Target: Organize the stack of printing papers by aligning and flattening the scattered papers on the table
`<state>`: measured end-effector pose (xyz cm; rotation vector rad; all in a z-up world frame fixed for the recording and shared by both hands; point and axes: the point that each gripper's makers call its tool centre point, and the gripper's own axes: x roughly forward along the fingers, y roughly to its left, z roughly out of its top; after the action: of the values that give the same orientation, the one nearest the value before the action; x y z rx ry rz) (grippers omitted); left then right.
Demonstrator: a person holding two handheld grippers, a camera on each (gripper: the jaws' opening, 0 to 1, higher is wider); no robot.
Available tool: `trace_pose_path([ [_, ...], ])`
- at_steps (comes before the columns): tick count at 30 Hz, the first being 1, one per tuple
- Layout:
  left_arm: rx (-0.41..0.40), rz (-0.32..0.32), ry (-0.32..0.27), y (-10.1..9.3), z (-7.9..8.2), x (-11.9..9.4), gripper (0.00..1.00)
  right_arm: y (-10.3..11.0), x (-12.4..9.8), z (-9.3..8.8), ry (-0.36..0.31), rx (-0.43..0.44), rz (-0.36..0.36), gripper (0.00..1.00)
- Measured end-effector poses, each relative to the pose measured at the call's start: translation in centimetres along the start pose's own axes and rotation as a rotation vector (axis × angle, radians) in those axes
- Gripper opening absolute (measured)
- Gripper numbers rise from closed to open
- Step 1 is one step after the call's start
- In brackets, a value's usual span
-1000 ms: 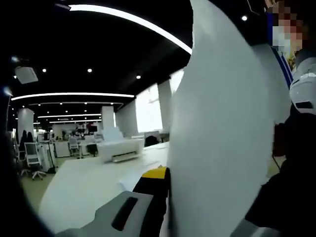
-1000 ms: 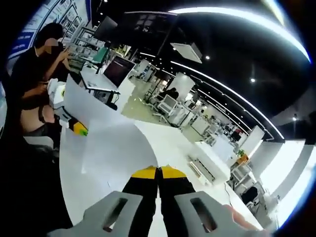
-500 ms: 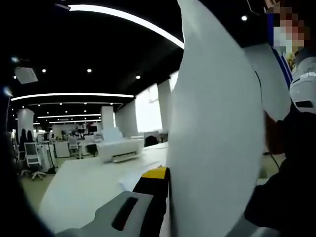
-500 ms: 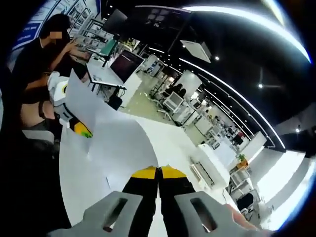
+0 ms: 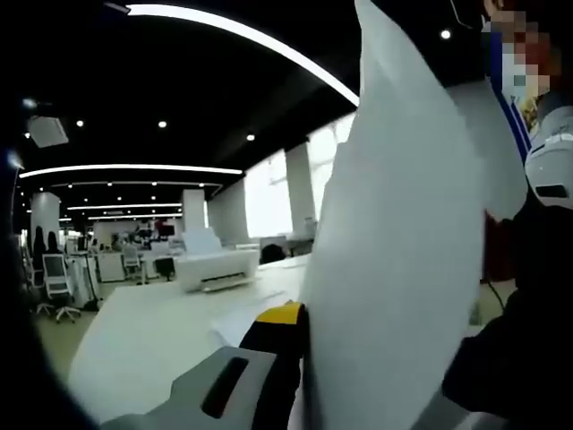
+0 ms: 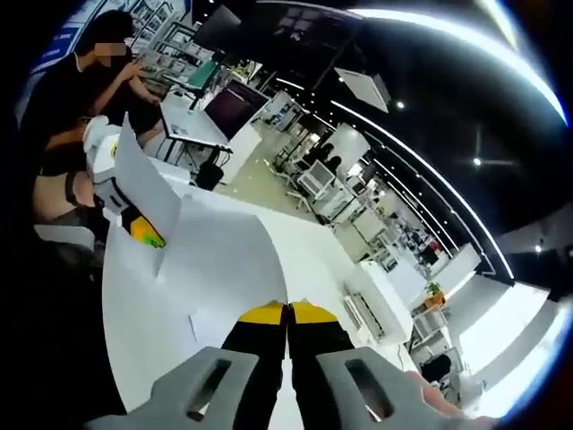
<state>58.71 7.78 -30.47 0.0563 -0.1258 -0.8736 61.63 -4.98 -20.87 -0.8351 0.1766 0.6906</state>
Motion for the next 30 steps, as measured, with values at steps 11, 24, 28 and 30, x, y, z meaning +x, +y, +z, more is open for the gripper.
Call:
trace_pose_path([
  [11,-0.004,-0.008,-0.033,-0.2,0.6,0.1,0.07,-0.2,-0.7,2.4,0.05,-0.059,0.033,0.0],
  [24,-0.02,-0.008,-0.038,0.0,0.5,-0.1,0.11,1.3,0.5,0.0,0.19,-0.065,0.122,0.0],
  [28,-0.032,-0.013,-0.039,0.1,0.6,-0.1,0.14,1.9,0.9,-0.3,0.216,-0.051,0.16,0.0],
  [30,-0.043,-0.016,-0.04,0.1,0.6,0.0,0.15,2.2,1.2,-0.4,0.226,-0.041,0.18,0.0],
])
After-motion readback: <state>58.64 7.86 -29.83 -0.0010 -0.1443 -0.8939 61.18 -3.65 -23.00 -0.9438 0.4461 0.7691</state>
